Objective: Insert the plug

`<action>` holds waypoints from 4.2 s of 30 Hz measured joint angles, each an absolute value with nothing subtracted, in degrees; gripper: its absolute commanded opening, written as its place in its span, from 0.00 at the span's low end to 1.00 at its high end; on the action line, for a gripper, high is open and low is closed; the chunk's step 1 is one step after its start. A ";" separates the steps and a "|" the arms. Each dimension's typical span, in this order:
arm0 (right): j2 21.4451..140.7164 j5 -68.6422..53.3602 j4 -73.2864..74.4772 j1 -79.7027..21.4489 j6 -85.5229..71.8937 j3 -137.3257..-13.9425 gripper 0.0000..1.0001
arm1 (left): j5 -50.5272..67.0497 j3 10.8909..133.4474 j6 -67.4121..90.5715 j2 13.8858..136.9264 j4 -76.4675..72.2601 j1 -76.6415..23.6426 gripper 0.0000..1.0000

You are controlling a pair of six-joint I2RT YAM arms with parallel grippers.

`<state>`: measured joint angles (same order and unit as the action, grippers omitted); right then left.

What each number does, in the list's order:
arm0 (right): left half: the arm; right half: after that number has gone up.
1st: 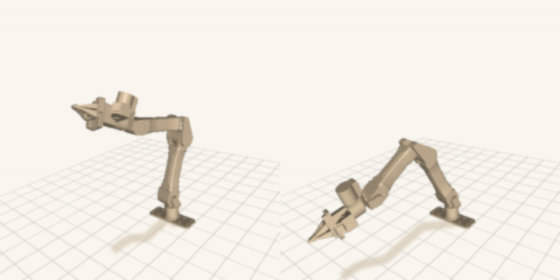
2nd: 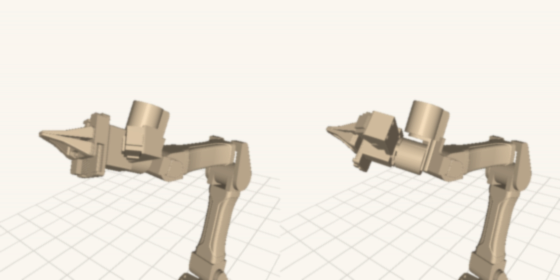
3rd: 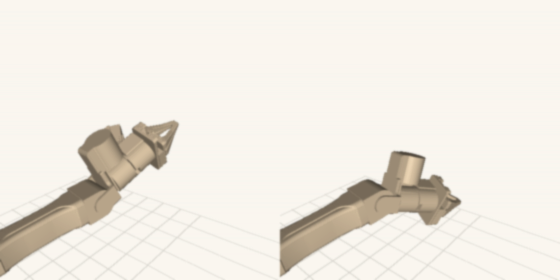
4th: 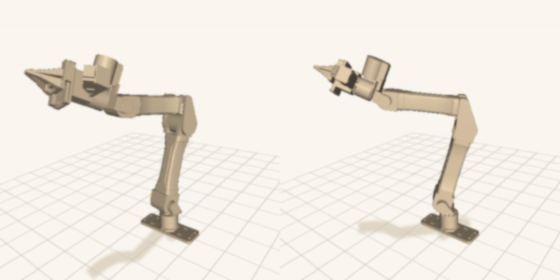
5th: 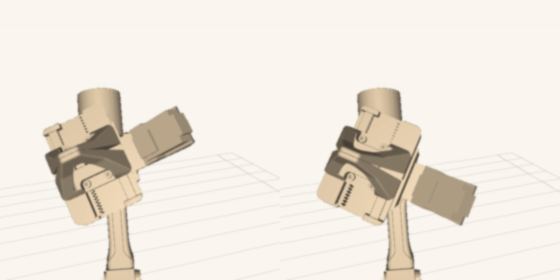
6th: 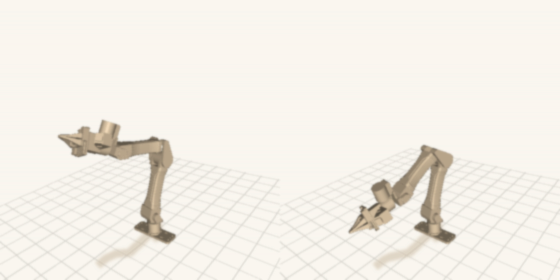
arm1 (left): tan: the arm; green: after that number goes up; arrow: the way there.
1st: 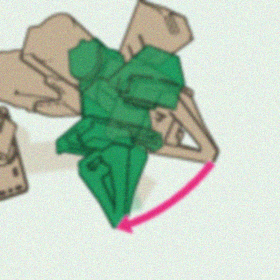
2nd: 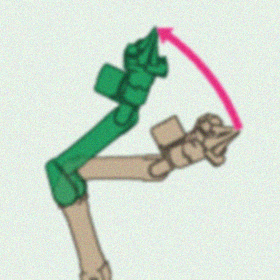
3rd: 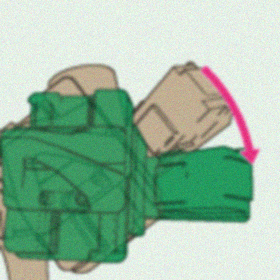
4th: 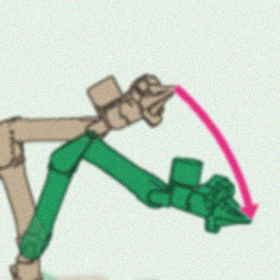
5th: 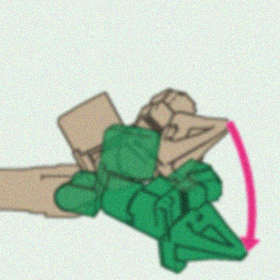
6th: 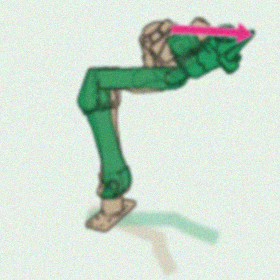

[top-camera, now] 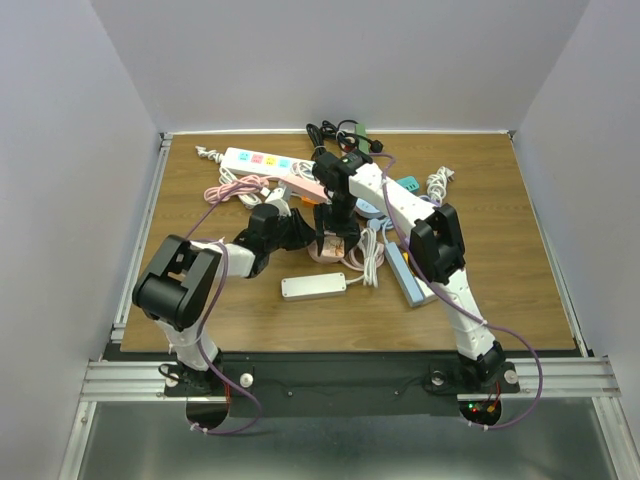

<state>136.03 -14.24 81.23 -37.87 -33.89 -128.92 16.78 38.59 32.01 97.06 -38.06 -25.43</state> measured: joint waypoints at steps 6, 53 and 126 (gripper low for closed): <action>136.62 -13.87 82.17 -37.87 -34.13 -130.28 0.40 | 18.02 38.63 32.91 99.46 -42.35 -25.30 0.29; 138.37 -5.65 75.99 -34.57 -33.74 -135.85 0.60 | 21.82 39.05 35.51 105.65 -51.92 -24.64 0.11; 123.11 15.40 50.94 -44.73 -38.37 -106.89 0.00 | 20.73 33.71 33.43 99.02 -41.52 -13.10 0.33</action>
